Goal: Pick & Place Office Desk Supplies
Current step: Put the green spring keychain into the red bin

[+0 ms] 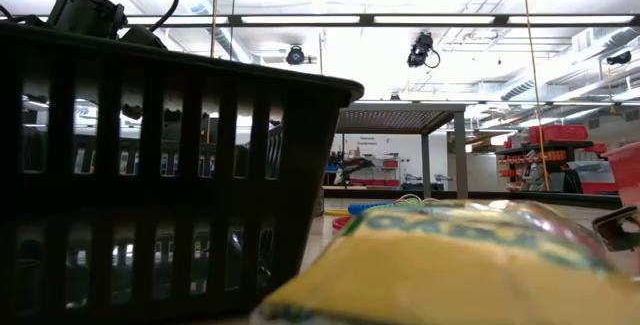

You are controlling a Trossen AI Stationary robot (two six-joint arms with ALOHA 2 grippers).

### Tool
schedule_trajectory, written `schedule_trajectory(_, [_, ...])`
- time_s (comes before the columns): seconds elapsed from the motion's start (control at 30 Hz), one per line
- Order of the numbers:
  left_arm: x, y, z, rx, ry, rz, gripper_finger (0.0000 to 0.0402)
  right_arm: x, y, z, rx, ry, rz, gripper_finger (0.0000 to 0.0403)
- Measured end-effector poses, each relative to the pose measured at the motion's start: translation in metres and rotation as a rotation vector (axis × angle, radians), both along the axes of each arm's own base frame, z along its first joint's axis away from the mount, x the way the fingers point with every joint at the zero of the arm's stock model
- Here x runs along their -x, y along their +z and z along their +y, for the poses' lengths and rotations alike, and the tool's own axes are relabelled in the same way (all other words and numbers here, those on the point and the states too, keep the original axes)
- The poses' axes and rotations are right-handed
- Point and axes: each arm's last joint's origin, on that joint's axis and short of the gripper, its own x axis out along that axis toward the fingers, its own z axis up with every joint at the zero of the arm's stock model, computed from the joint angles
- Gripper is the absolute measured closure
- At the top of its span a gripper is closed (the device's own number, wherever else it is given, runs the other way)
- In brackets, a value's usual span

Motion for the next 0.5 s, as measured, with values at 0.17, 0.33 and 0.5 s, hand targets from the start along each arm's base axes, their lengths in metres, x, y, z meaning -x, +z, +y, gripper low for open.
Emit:
schedule_trajectory(0.17, [0.000, 0.000, 0.000, -0.004, -0.001, 0.000, 0.0198, -0.008, 0.035, 0.007, 0.077, -0.004, -0.003, 0.0399])
schedule_trajectory(0.33, [0.000, 0.000, 0.000, -0.005, -0.001, 0.000, 0.0198, -0.017, 0.074, 0.008, 0.184, -0.011, -0.070, 0.0399])
schedule_trajectory(0.5, [0.000, 0.000, 0.000, -0.005, -0.001, 0.000, 0.0198, -0.030, 0.093, 0.000, 0.310, 0.005, -0.240, 0.0399])
